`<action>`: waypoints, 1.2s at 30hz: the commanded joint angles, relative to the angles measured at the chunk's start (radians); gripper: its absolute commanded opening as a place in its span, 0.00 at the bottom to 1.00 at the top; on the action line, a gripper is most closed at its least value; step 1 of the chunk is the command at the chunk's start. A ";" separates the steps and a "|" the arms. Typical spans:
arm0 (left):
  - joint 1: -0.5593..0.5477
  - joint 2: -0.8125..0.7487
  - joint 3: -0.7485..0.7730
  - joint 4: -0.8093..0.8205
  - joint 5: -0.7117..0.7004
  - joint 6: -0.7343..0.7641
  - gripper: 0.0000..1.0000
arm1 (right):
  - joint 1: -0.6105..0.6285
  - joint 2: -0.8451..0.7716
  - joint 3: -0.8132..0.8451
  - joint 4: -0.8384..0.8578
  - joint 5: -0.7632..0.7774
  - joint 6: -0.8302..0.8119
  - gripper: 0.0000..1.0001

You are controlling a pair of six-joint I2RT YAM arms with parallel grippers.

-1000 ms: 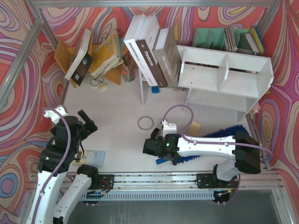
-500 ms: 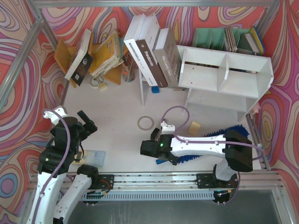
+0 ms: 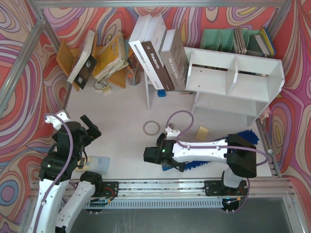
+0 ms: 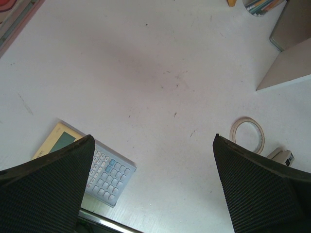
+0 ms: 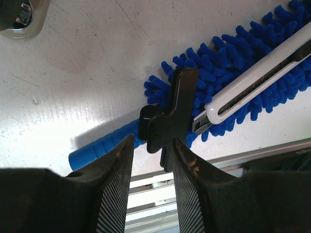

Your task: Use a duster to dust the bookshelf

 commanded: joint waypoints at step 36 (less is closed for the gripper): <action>-0.002 -0.002 -0.014 -0.014 -0.002 -0.009 0.98 | 0.004 0.082 0.035 -0.091 0.067 0.056 0.31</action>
